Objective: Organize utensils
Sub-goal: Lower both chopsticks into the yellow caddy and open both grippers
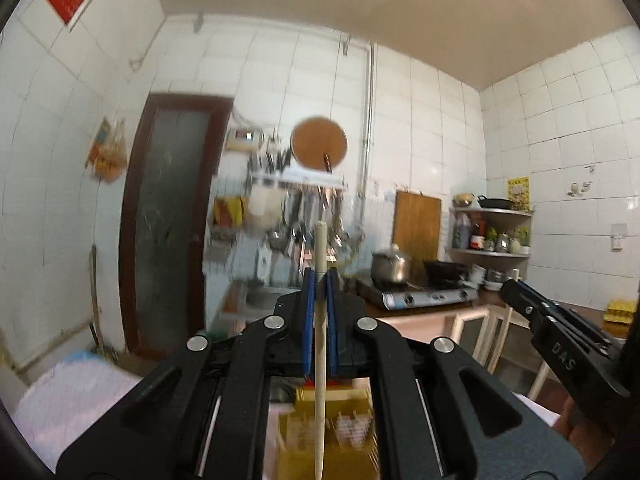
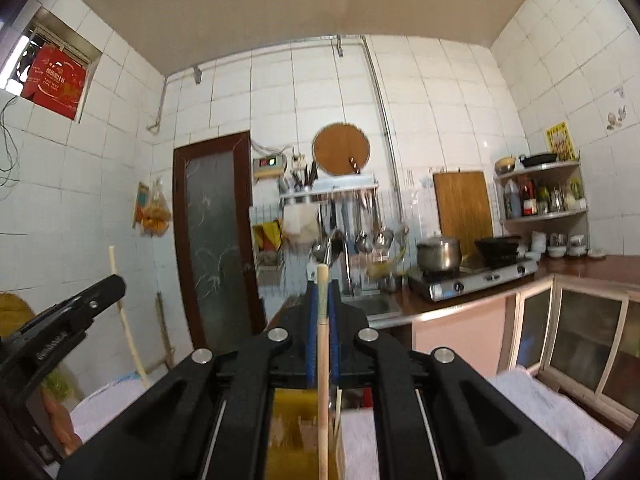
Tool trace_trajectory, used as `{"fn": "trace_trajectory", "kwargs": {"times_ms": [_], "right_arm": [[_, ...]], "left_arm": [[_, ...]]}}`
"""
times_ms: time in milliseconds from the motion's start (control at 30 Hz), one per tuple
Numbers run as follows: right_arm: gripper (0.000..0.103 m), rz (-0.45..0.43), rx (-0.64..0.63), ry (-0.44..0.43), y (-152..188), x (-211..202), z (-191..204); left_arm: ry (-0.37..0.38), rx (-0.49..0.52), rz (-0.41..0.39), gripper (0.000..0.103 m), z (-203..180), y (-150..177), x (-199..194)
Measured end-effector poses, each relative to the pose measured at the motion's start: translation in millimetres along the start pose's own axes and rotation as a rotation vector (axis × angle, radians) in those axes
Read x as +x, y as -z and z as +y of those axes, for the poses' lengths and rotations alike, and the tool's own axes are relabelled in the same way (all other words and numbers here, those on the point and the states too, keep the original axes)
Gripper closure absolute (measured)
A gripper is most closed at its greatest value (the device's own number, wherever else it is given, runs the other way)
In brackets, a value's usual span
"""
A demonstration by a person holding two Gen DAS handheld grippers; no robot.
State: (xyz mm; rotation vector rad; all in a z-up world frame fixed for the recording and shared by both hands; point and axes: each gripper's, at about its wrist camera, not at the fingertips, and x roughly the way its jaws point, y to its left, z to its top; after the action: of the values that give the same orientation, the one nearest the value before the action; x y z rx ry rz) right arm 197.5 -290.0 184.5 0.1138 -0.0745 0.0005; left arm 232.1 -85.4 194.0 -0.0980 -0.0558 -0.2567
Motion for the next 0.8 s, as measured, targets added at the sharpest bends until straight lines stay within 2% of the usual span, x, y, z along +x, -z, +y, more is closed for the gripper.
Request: {"fn": "trace_trajectory", "kwargs": {"times_ms": [67,167,300,500,667,700,767,800], "right_arm": [[0.097,-0.022,0.003,0.011,-3.1,19.7,2.3],[0.098,-0.039,0.008,0.024,-0.1,42.3,5.5],[0.098,-0.023,0.032,0.023,23.1,72.2,4.6],[0.098,0.075,-0.008,0.014,76.7,96.1,4.8],[0.097,0.179,-0.037,0.023,102.7,102.0,-1.0],[0.097,0.2,-0.045,0.028,103.9,101.7,-2.2],[0.096,0.246,-0.064,0.038,102.2,100.7,-4.3],[0.094,0.262,-0.072,0.045,100.9,99.1,-5.8]], "left_arm": [[-0.005,0.013,-0.016,0.099,-3.5,0.6,26.8],[-0.004,0.022,0.004,0.098,-4.1,11.8,58.1],[-0.036,0.04,0.071,0.099,3.1,47.9,98.8],[-0.07,0.048,0.141,0.098,18.1,85.1,115.5],[-0.074,0.048,0.207,0.098,21.2,93.8,116.6],[-0.072,0.047,0.22,0.094,21.6,92.7,113.7],[-0.074,0.038,0.238,0.069,23.8,87.7,106.7],[-0.081,0.034,0.237,0.046,24.9,83.9,103.1]]}}
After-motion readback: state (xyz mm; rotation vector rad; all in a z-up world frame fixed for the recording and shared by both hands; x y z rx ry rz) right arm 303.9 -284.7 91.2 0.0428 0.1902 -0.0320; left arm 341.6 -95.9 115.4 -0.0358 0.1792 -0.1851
